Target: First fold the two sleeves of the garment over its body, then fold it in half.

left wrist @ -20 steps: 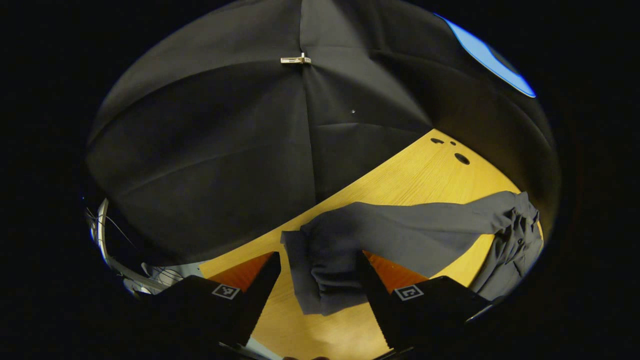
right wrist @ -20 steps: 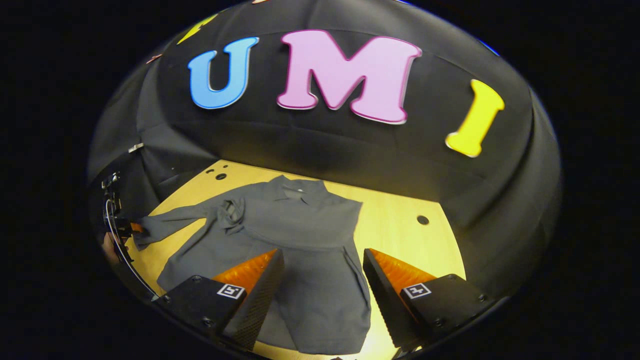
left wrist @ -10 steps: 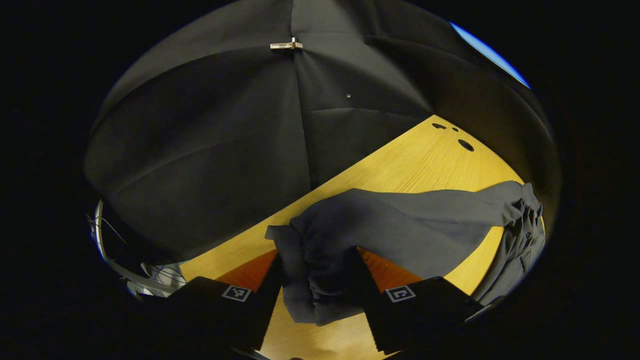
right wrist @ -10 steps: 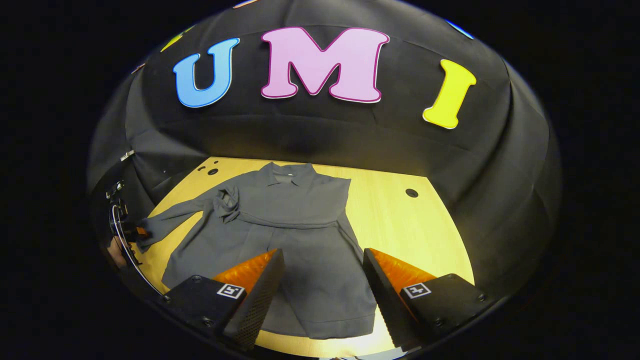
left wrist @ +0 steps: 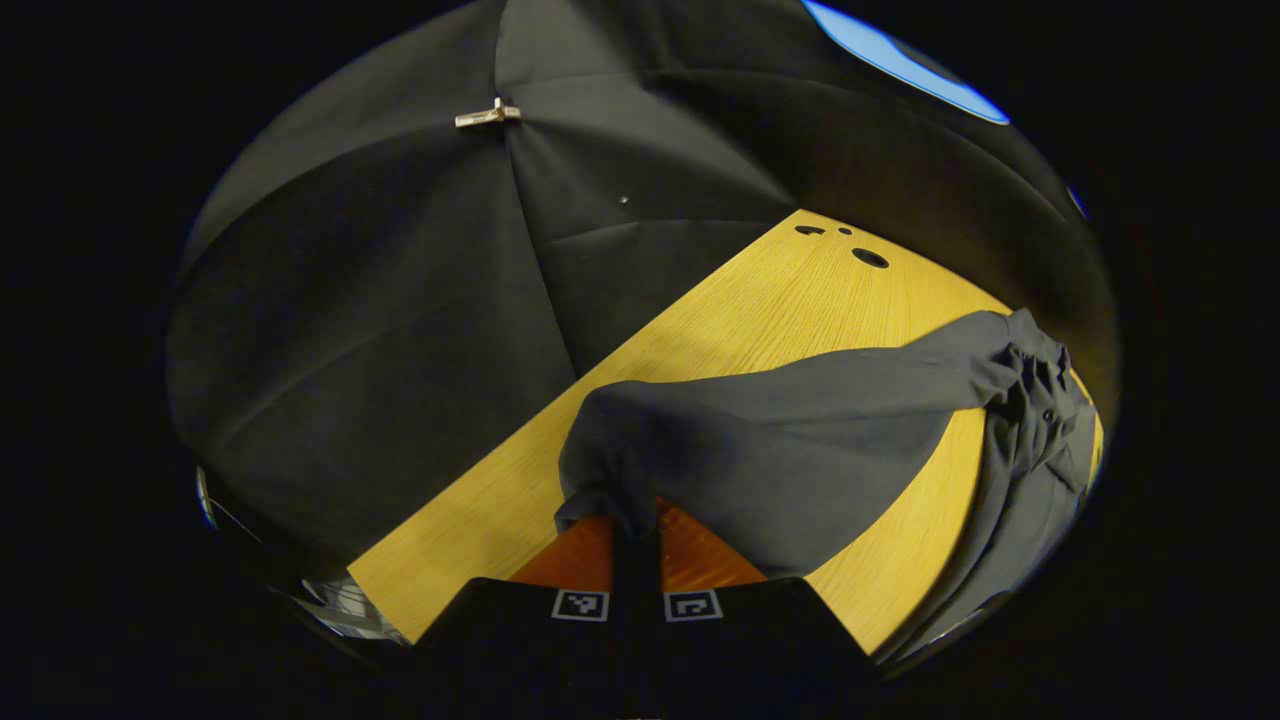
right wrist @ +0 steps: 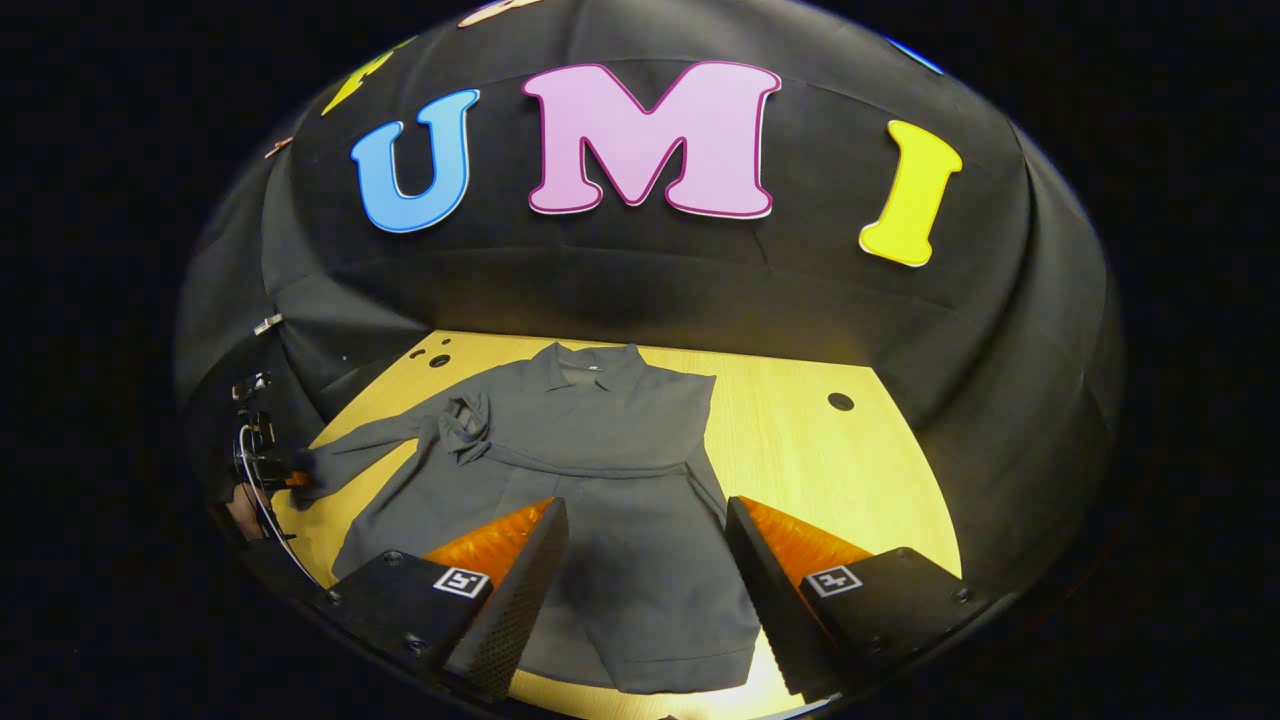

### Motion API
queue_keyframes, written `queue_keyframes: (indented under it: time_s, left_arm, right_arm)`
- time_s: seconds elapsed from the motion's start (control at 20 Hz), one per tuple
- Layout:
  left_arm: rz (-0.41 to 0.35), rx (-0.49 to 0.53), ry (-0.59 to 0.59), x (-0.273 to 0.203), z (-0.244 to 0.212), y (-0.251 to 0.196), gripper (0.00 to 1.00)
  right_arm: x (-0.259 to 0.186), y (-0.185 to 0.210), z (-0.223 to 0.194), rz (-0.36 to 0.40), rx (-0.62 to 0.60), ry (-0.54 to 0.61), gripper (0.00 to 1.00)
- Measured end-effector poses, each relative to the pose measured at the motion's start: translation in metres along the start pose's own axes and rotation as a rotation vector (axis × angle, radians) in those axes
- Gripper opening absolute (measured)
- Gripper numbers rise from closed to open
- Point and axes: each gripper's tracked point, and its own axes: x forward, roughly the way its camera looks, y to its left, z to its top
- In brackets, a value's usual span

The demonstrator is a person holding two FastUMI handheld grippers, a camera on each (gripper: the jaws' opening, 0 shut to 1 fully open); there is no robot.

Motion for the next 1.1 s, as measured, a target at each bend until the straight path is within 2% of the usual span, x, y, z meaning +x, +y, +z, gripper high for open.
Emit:
queue_keyframes:
  time_s: [0.2,0.45,0.55,0.65,0.85,1.1]
  left_arm:
    - [0.032,0.013,-0.047,-0.026,0.024,-0.006,0.06]
    - [-0.085,0.038,-0.122,-0.064,0.082,-0.065,0.08]
    - [-0.11,0.057,-0.169,-0.082,0.11,-0.09,0.05]
    - [-0.096,0.148,-0.196,-0.095,0.131,-0.116,0.05]
    - [-0.195,0.289,-0.272,-0.126,0.162,-0.196,0.05]
    - [-0.304,0.49,-0.292,-0.134,0.133,-0.32,0.05]
  right_arm:
    - [0.014,-0.021,0.0,-0.011,0.029,-0.003,0.98]
    - [0.018,-0.053,-0.007,-0.027,0.055,0.009,0.98]
    - [0.02,-0.066,-0.011,-0.044,0.076,0.016,0.98]
    - [0.02,-0.08,-0.016,-0.058,0.109,0.02,0.98]
    - [0.019,-0.103,-0.025,-0.085,0.177,0.009,0.97]
    - [0.016,-0.124,-0.043,-0.092,0.221,0.023,0.99]
